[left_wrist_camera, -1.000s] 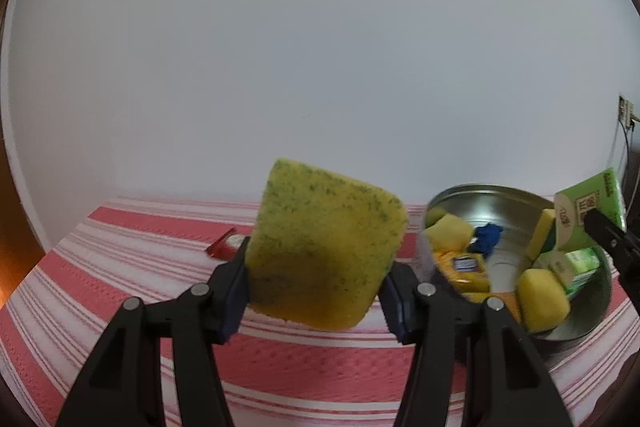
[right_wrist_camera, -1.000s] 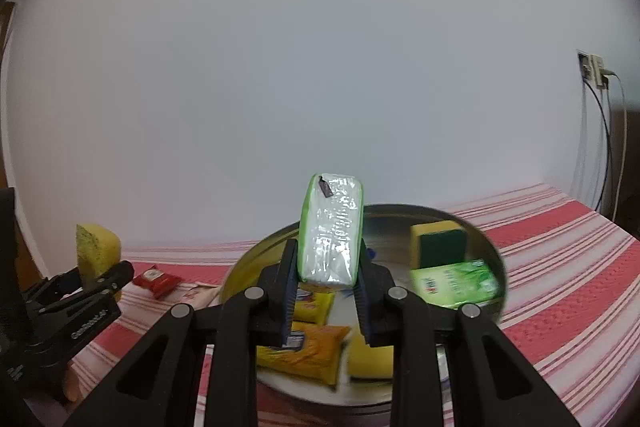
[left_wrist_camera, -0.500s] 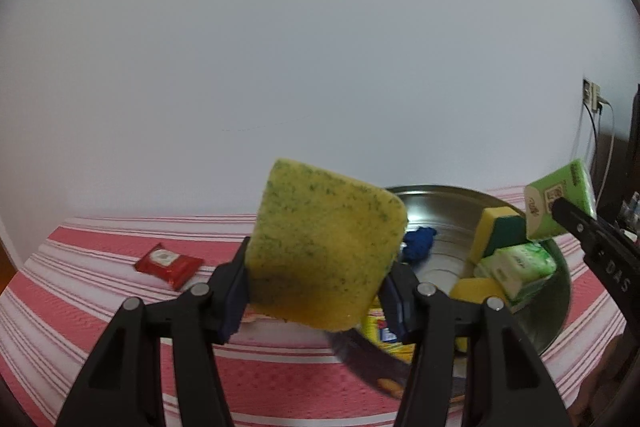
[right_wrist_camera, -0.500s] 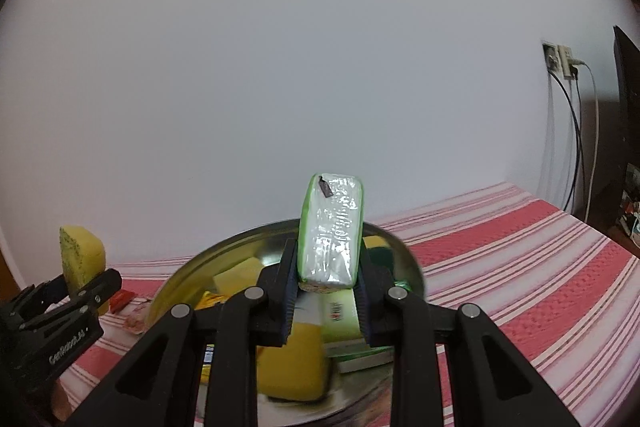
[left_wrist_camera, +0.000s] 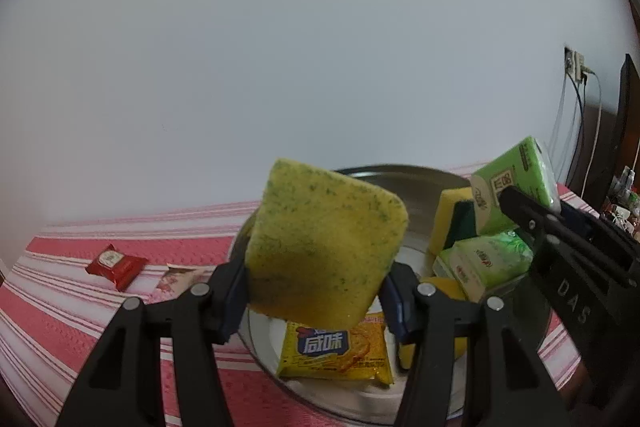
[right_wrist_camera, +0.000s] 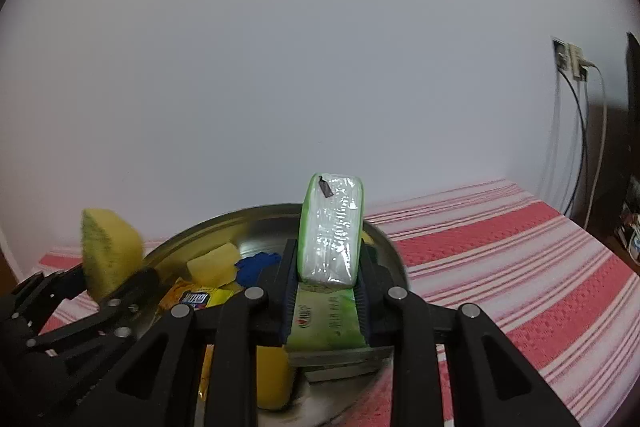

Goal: Organize objects
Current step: 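Open both tools over the tin to drop the sponge and carton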

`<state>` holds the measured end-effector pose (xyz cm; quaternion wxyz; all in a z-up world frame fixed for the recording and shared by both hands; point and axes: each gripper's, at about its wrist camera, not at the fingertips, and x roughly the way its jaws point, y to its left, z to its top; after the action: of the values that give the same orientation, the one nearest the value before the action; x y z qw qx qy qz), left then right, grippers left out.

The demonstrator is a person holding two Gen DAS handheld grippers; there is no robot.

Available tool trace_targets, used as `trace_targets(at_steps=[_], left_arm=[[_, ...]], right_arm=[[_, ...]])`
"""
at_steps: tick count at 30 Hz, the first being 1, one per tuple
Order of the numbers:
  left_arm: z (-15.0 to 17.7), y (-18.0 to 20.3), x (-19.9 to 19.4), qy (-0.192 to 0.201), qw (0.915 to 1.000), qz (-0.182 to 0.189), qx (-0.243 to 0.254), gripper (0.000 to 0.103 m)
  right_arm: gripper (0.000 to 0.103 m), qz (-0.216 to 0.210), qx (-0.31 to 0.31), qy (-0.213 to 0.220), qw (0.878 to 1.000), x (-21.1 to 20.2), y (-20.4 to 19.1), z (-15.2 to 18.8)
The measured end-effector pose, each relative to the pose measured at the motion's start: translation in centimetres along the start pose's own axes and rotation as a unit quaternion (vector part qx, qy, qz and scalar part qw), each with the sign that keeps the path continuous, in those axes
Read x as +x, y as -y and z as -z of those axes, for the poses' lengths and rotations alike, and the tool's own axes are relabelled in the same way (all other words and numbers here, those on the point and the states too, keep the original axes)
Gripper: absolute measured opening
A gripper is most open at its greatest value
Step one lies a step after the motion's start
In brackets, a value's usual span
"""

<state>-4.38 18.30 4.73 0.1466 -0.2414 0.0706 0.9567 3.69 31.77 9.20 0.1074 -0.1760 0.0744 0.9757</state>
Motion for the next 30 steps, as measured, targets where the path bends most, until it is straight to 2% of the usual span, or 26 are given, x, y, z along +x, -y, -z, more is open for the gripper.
trace_targets(at_steps=[5,15,21,24,25,26,27,28,30], left_arm=[[0.4,0.5,1.5,-0.028,0.9996,-0.003,0.000,0.055],[0.6,1.0,3.0,-0.060,0.9981,-0.016,0.008,0.055],[0.7,0.7,3.3,-0.065,0.9975,-0.024,0.010,0.055],[0.7,1.0,3.3,-0.064,0.9978,-0.015,0.007,0.062],[0.6,0.8,3.3,-0.063,0.9979,-0.013,0.003,0.068],[0.4,0.6,3.1,-0.060,0.9981,-0.012,-0.002,0.086],[0.2,0.5,2.6,-0.051,0.9986,-0.011,-0.006,0.101],[0.0,0.9,2.3,-0.041,0.9990,-0.013,-0.008,0.103],[-0.3,0.9,1.1,-0.008,0.9997,-0.023,-0.006,0.103]], right_arm=[[0.028,0.002,-0.014,-0.022,1.000,1.2,0.0,0.4],[0.028,0.009,-0.040,-0.026,0.999,2.1,-0.8,0.4],[0.028,-0.002,-0.041,-0.044,0.998,3.6,-0.1,0.4],[0.031,-0.007,-0.033,-0.049,0.998,3.8,0.1,0.5],[0.036,-0.003,-0.034,-0.049,0.998,3.7,0.1,0.5],[0.041,-0.001,-0.033,-0.044,0.999,3.3,0.0,0.5],[0.057,0.000,-0.028,-0.035,0.999,2.9,0.0,0.4],[0.075,0.000,-0.022,-0.020,1.000,2.3,0.1,0.3],[0.083,0.010,-0.012,0.030,0.999,0.5,0.5,0.1]])
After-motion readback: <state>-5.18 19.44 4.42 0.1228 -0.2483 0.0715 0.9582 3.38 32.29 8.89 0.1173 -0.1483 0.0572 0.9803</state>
